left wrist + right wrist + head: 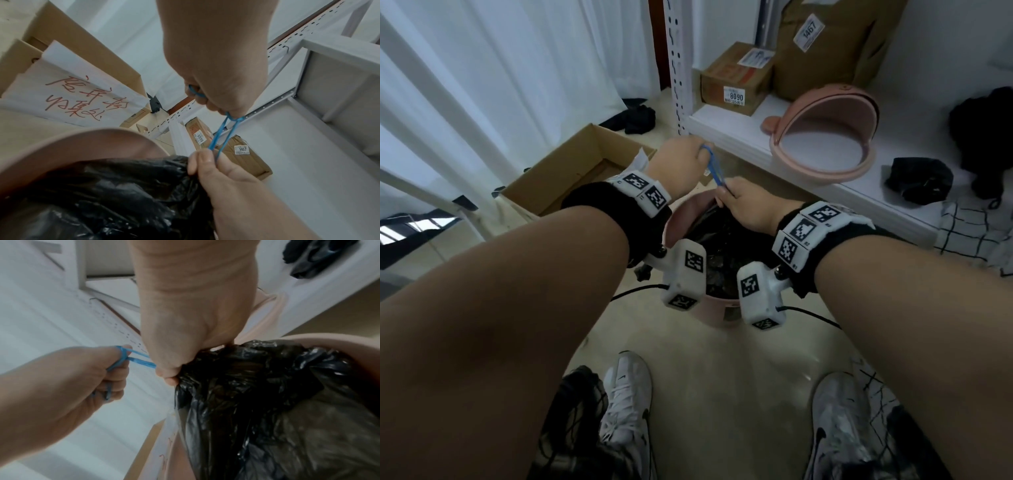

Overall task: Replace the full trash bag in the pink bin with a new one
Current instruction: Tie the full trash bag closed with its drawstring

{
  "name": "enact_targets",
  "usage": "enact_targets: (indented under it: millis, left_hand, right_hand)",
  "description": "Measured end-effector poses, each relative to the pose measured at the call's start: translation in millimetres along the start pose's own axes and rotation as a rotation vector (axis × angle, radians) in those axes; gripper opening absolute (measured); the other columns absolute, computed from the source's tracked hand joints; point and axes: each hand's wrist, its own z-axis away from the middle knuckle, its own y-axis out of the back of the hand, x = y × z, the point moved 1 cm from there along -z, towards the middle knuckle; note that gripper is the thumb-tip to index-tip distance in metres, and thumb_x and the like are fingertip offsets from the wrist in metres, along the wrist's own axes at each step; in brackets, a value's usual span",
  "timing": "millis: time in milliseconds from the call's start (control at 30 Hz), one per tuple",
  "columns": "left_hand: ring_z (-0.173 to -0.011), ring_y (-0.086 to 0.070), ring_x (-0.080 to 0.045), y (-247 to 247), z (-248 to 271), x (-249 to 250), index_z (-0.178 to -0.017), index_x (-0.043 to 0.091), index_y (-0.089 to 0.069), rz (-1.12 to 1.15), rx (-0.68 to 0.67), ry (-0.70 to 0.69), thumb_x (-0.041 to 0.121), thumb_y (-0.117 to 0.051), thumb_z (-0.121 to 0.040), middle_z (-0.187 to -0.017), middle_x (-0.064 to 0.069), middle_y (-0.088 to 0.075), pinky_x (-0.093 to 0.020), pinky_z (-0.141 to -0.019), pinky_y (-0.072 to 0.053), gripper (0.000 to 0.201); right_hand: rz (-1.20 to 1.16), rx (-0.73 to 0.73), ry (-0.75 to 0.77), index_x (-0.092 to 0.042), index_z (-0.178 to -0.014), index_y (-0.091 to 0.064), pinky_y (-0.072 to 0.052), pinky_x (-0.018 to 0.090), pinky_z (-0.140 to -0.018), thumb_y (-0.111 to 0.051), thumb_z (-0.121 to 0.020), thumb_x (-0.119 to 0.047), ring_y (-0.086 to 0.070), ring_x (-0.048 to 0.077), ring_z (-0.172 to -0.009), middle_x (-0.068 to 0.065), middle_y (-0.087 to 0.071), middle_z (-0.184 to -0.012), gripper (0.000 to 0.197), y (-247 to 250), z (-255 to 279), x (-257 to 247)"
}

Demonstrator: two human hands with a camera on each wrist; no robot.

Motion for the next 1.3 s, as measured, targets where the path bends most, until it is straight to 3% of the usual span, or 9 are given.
enact_targets:
  millis: [100,267,367,500,633,767,967,1067,1300]
  left_hand:
    - [-0.051,-0.026,-0.009,-2,-4,1,-0.059,0.015,-0.027,0.066,-0.002,0.013,0.017,-0.027,-0.103,-0.058,0.000,-0.028,-0.027,-0.054,-0.017,0.043]
    - [-0.054,-0.042,-0.019,-5,-9,-15,-0.065,0.013,-0.039,0.707,-0.077,0.163,0.013,-0.048,-0.095,-0.062,-0.010,-0.039,-0.025,-0.056,-0.037,0.031]
    - [-0.071,-0.043,-0.025,-1,-8,-20,-0.081,0.011,-0.051,0.808,0.009,0.232,0.012,-0.054,-0.083,-0.079,-0.013,-0.046,-0.033,-0.062,-0.038,0.004]
    - [-0.113,-0.049,-0.032,3,-13,-34,-0.125,0.003,-0.048,0.580,0.260,0.457,0.016,-0.045,-0.086,-0.134,-0.021,-0.042,-0.041,-0.097,-0.044,0.041]
    - [-0.067,-0.056,-0.022,-3,-1,-23,-0.073,0.010,-0.055,0.570,-0.039,0.450,0.021,-0.043,-0.096,-0.091,-0.018,-0.062,-0.031,-0.066,-0.050,0.028]
    - [-0.059,-0.047,-0.013,-23,8,-13,-0.085,0.013,-0.062,0.724,-0.326,0.368,0.045,-0.049,-0.093,-0.080,-0.006,-0.057,-0.022,-0.056,-0.039,0.036]
    - [-0.069,-0.051,-0.020,-29,-2,0,-0.074,0.012,-0.064,0.815,-0.171,0.221,0.032,-0.062,-0.088,-0.077,-0.011,-0.058,-0.030,-0.063,-0.039,0.025]
    - [-0.055,-0.047,-0.014,-30,-5,-1,-0.053,0.022,-0.063,0.865,-0.023,0.248,0.028,-0.062,-0.089,-0.066,-0.006,-0.055,-0.025,-0.055,-0.038,0.036]
    - [-0.039,-0.048,-0.009,-34,-5,-8,-0.069,0.011,-0.048,1.112,-0.058,0.420,0.030,-0.035,-0.102,-0.057,-0.003,-0.062,-0.016,-0.038,-0.038,0.040]
  right_hand:
    - [-0.010,-0.052,-0.033,-0.013,-0.075,-0.045,-0.026,0.024,-0.068,-0.030,-0.101,-0.015,-0.044,0.020,-0.082,-0.001,-0.044,-0.070,0.030,-4,2,-1]
    - [-0.085,-0.023,-0.040,-0.010,-0.082,-0.056,-0.028,0.022,-0.069,-0.028,-0.103,-0.027,-0.048,0.018,-0.085,0.003,-0.053,-0.078,0.039,1,9,9]
    - [-0.183,0.091,-0.175,-0.011,-0.075,-0.058,-0.031,0.021,-0.074,-0.028,-0.103,-0.025,-0.050,0.021,-0.089,0.005,-0.057,-0.084,0.043,11,5,19]
    - [-0.204,0.172,-0.296,-0.009,-0.088,-0.057,-0.038,0.029,-0.093,-0.025,-0.102,-0.021,-0.054,0.031,-0.112,0.020,-0.061,-0.116,0.037,13,1,20]
    - [-0.375,0.233,-0.213,-0.003,-0.097,-0.070,-0.038,0.025,-0.086,-0.039,-0.100,-0.019,-0.058,0.025,-0.101,0.015,-0.066,-0.108,0.034,9,-1,12]
    - [-0.510,0.212,-0.131,-0.013,-0.075,-0.068,-0.041,0.020,-0.074,-0.052,-0.096,-0.024,-0.055,0.007,-0.075,0.006,-0.062,-0.080,0.028,8,-1,9]
    - [-0.530,0.079,-0.100,-0.023,-0.066,-0.060,-0.041,0.037,-0.084,-0.049,-0.096,-0.023,-0.052,0.022,-0.086,0.007,-0.060,-0.083,0.032,14,1,17]
    - [-0.480,0.132,-0.126,-0.017,-0.066,-0.061,-0.040,0.036,-0.078,-0.051,-0.093,-0.027,-0.052,0.021,-0.078,0.007,-0.057,-0.075,0.030,17,0,21]
    - [-0.536,0.343,-0.124,-0.027,-0.068,-0.061,-0.043,0.021,-0.070,-0.038,-0.101,-0.022,-0.049,0.003,-0.061,-0.004,-0.061,-0.075,0.041,31,5,25]
